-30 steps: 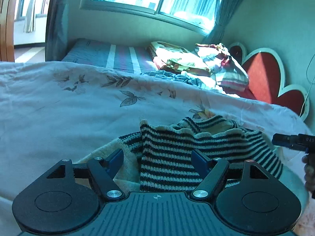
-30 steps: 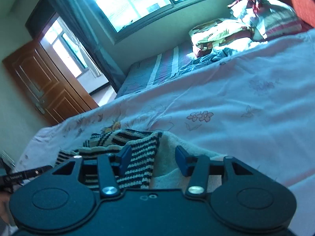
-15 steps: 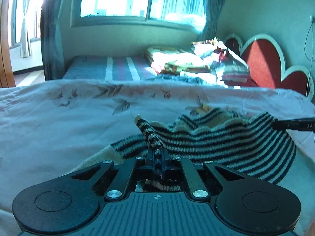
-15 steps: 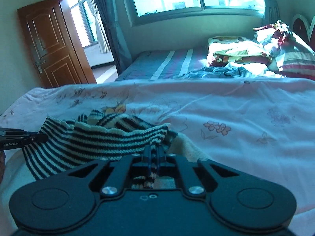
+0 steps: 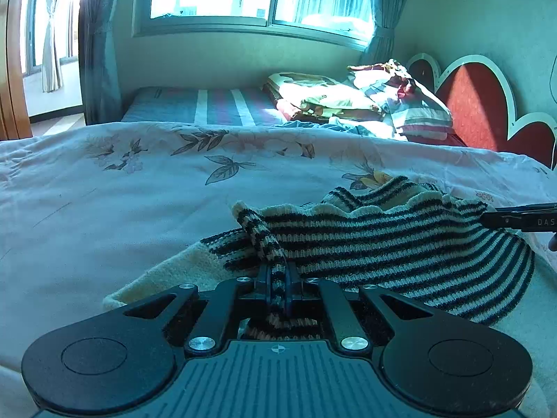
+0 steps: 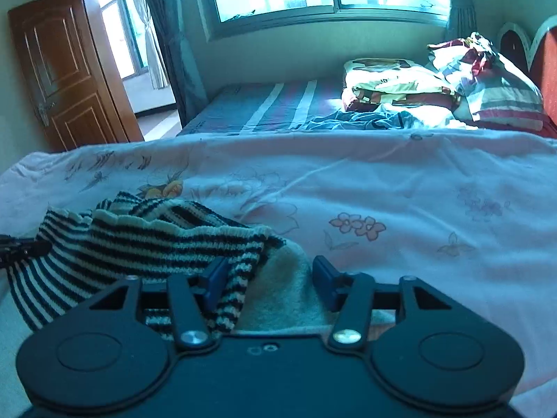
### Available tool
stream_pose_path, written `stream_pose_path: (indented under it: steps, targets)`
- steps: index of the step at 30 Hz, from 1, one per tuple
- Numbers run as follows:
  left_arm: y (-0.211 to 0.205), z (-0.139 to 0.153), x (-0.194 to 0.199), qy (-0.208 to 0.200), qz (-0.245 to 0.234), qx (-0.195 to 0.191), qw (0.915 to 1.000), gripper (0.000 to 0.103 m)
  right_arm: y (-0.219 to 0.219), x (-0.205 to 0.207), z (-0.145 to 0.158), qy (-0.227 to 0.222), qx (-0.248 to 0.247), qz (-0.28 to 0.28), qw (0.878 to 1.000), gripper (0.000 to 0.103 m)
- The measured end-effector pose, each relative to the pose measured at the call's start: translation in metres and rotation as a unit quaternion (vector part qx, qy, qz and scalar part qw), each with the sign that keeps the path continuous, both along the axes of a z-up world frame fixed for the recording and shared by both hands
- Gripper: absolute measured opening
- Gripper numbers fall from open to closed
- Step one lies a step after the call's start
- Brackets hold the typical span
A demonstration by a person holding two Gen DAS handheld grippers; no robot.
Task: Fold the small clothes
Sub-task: 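Lay the hem onto the body near the collar and open both grippers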
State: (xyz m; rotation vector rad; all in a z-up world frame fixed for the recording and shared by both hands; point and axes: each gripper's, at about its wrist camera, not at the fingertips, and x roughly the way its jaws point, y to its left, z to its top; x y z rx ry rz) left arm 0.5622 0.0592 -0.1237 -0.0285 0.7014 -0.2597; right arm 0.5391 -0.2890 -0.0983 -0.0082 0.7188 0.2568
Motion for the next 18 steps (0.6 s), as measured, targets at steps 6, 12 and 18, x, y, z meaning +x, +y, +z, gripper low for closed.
stream_pose_path:
  steps: [6, 12, 18]
  targets:
    - [-0.014, 0.001, -0.005, -0.016, 0.001, 0.043, 0.9990, 0.006, 0.006, -0.022, 0.005, -0.045, -0.056, -0.026, 0.997, 0.014]
    - [0.018, 0.021, -0.009, -0.021, 0.055, -0.025, 0.9979, 0.018, -0.005, -0.025, 0.043, -0.079, -0.003, -0.027, 0.996, 0.035]
    - [-0.024, 0.044, 0.004, -0.033, -0.005, -0.079, 0.9963, 0.019, 0.042, 0.008, 0.043, -0.025, 0.040, 0.077, 0.996, 0.027]
